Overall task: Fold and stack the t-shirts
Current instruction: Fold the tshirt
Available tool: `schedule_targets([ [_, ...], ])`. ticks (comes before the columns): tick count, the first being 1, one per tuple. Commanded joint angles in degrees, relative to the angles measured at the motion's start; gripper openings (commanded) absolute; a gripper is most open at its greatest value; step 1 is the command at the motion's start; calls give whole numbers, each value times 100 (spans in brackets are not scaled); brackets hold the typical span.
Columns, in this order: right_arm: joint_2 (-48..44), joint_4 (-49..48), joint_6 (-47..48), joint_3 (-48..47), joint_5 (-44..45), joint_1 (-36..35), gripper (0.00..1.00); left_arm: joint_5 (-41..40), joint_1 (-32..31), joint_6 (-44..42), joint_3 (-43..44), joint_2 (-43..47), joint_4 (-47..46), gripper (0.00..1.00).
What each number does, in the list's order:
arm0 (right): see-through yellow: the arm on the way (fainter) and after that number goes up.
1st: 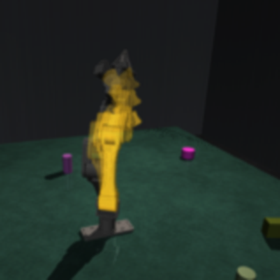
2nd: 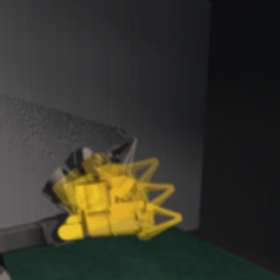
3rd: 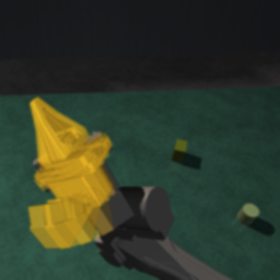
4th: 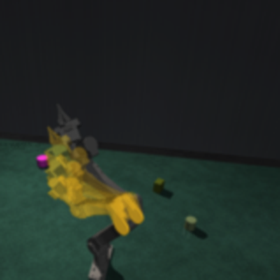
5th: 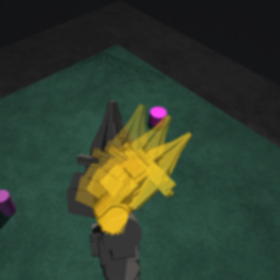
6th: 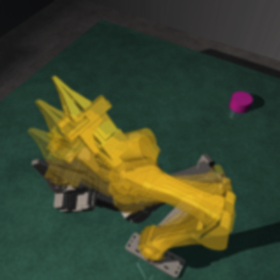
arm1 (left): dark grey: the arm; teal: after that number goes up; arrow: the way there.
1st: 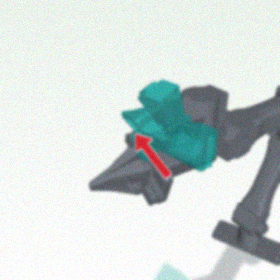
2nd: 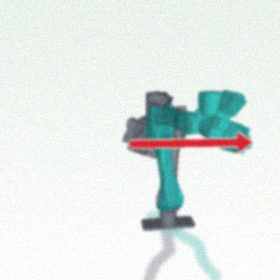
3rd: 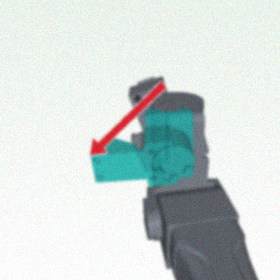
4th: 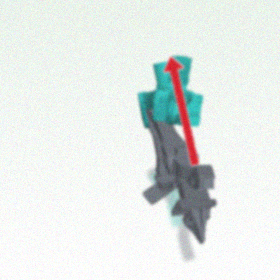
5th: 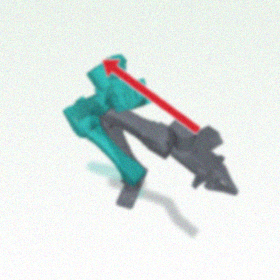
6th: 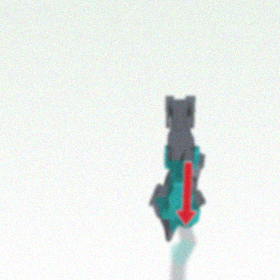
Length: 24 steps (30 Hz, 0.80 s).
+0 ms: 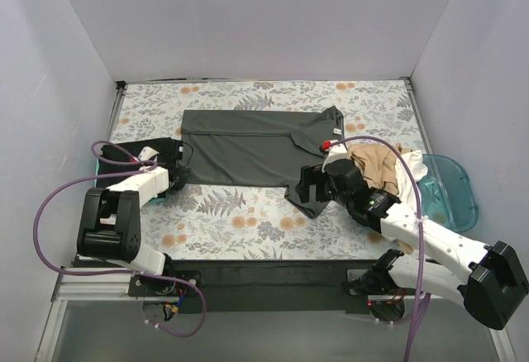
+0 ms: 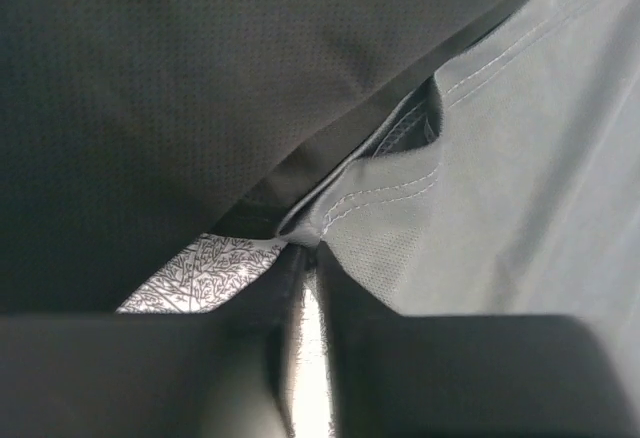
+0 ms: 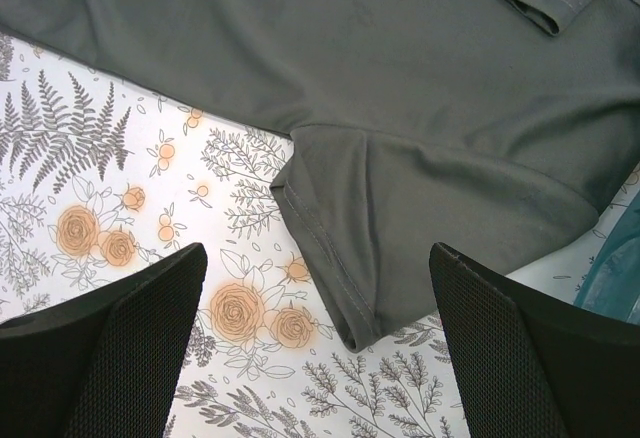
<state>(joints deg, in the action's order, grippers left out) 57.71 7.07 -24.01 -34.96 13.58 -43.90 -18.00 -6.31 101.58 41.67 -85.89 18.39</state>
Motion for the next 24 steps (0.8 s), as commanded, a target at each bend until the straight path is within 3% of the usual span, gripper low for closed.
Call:
schedule_targets([
  [1, 82, -224, 150, -116, 13, -31, 98, -151, 33, -138, 122, 89, 103, 0],
  [10, 520, 110, 915, -142, -998, -250, 98, -187, 33, -340, 201, 476, 200, 0],
  [24, 1434, 1428, 855, -713, -50, -989, 97, -178, 33, -560, 650, 705, 288, 0],
])
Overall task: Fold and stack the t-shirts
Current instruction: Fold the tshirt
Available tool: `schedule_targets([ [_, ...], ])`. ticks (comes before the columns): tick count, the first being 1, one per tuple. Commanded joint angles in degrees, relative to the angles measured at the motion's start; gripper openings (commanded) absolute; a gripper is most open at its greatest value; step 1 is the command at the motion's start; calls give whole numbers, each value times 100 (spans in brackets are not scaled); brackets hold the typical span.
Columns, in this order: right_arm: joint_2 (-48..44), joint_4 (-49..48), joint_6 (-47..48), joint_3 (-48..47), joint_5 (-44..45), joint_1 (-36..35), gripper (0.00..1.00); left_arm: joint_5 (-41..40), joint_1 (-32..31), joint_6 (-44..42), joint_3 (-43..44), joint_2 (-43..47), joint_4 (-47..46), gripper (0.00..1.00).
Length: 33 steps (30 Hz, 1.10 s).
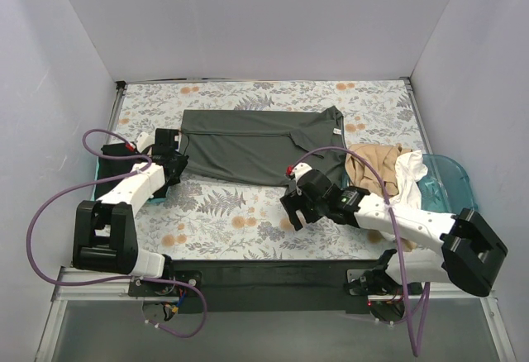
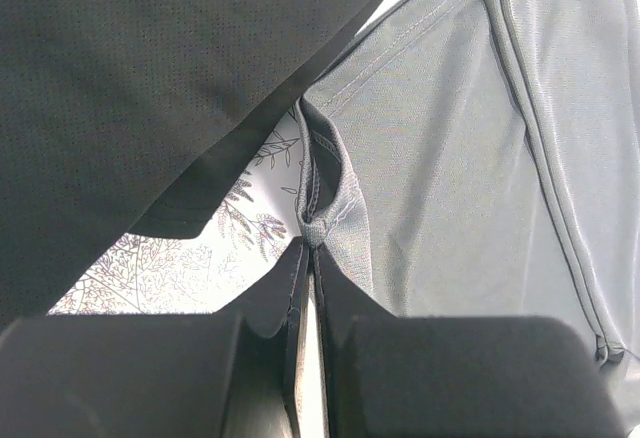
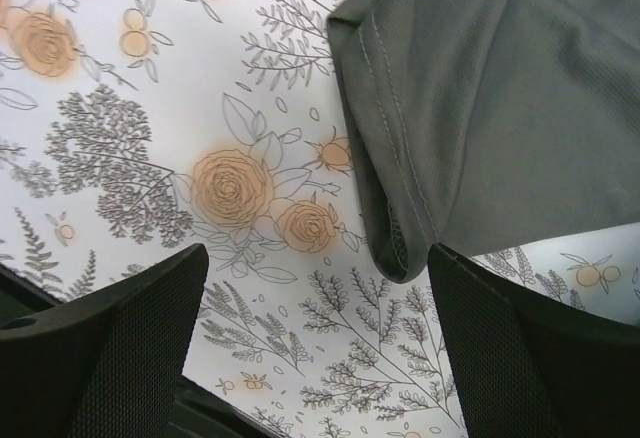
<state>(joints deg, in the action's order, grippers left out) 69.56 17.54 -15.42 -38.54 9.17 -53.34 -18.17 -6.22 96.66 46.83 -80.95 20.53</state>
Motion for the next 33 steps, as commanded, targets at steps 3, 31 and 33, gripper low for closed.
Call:
schedule_targets([
  [3, 557, 619, -31, -548, 611, -36, 94, -151, 24, -86, 134, 220, 73, 0],
  [31, 2167, 812, 74, -654, 419, 438, 36, -239, 24, -104, -139, 413, 39, 0],
  [33, 2176, 786, 83, -628, 340, 474, 31, -239, 24, -130, -156, 422, 56, 0],
])
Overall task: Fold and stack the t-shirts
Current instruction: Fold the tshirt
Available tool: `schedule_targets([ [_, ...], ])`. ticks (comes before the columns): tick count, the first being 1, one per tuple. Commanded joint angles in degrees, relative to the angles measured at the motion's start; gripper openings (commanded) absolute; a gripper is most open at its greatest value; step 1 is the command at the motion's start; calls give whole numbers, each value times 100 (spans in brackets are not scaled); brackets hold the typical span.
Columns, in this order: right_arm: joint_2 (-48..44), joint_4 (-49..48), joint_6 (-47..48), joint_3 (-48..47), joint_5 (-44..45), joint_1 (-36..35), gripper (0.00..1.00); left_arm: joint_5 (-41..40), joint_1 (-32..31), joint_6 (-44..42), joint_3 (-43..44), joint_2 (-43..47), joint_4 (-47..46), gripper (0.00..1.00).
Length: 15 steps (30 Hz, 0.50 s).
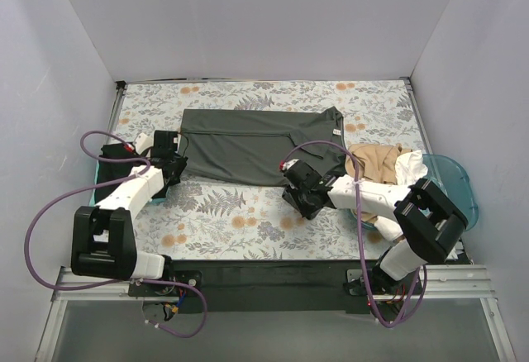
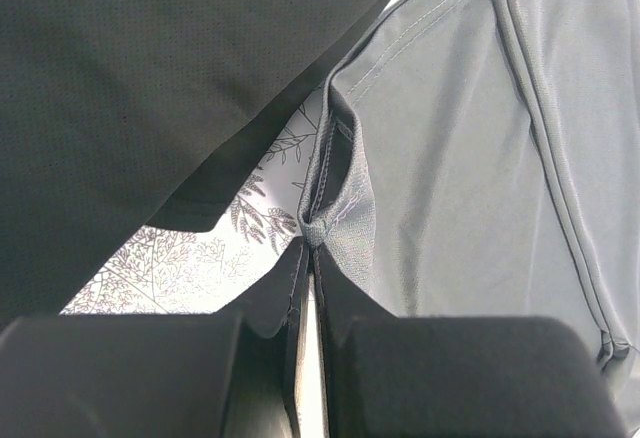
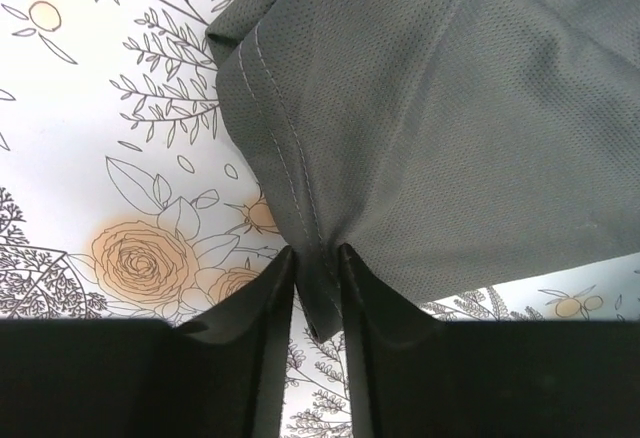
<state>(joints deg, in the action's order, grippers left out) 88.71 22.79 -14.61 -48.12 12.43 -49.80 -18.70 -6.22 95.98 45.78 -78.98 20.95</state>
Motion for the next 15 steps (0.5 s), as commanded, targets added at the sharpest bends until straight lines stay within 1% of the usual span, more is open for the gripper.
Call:
schedule_targets([
  [1, 270, 253, 2, 338, -3, 137, 28, -187, 24, -62, -52, 225, 6, 0],
  [2, 261, 235, -7, 364, -29, 137, 27, -178, 24, -62, -69, 234, 6, 0],
  [3, 244, 235, -15, 399, -38, 146, 19, -178, 24, -71, -78, 243, -3, 0],
  [4, 218, 235, -94, 417, -47, 146, 9, -195, 24, -54, -87, 260, 6, 0],
  [5, 113, 270, -147, 435, -30, 137, 2, -187, 24, -36, -104, 286, 6, 0],
  [7, -124, 349, -261, 618, 14, 50, 1, -82, 24, -36, -165, 418, -3, 0],
  [8, -430, 367, -357, 689, 14, 23, 1, -73, 24, -27, -201, 471, -3, 0],
  [12, -1161, 595, -744, 1006, 5, -214, 1, -29, 24, 209, -508, 910, 85, 0],
  [15, -1601, 841, -1016, 1068, 128, -539, 1, 68, 15, 394, -912, 1393, 199, 0],
])
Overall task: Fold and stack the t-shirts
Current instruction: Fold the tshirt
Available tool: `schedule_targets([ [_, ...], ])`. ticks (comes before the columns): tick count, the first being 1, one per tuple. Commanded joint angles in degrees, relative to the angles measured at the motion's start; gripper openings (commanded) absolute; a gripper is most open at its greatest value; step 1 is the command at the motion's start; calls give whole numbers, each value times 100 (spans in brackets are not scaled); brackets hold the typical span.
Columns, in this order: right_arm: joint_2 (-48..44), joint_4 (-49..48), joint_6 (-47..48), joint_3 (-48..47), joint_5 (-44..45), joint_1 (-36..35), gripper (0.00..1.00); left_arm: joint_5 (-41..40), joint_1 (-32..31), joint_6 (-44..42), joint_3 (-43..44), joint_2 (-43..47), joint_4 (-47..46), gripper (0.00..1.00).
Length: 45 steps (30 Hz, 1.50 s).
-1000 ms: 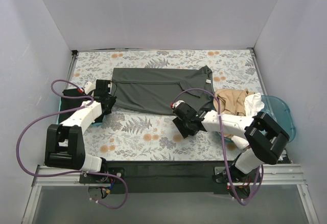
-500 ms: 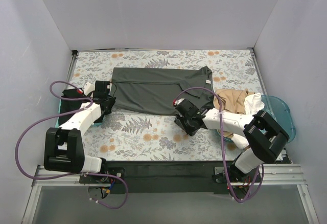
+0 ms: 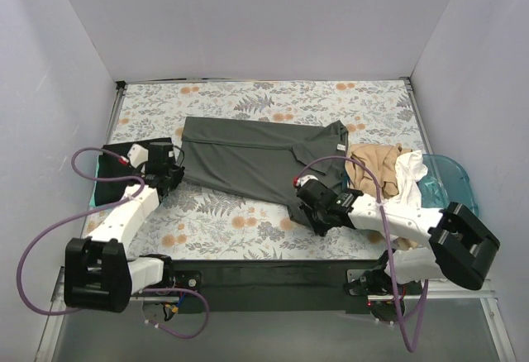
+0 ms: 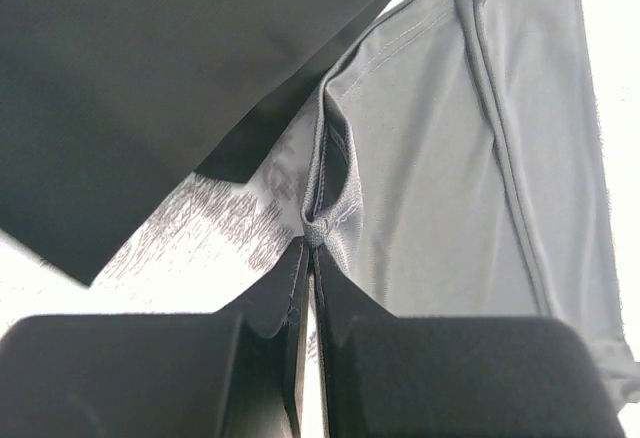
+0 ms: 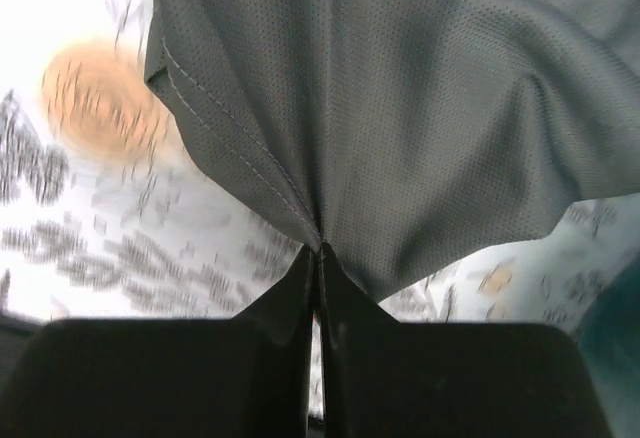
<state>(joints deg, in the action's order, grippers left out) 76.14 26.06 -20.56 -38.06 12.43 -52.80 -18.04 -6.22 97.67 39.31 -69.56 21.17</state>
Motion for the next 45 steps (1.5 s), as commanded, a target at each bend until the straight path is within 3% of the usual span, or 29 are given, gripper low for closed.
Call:
schedule_targets([
  [1, -432, 627, -475, 54, 163, -388, 1, 3, 15, 287, -414, 722, 221, 0],
  [10, -802, 839, -538, -78, 655, -609, 1, -323, 7, 376, -310, 1340, 950, 0],
  [22, -223, 830, 429, -1368, 1517, -241, 1, -191, 15, 385, 15, 682, 933, 0],
  [36, 665, 628, 1993, -2784, 947, 1147, 1, -270, 15, 516, 902, -328, 1126, 0],
  [45, 1465, 566, 2837, -3663, 480, 1614, 1, -402, 33, 578, 1491, -1165, 1224, 0],
])
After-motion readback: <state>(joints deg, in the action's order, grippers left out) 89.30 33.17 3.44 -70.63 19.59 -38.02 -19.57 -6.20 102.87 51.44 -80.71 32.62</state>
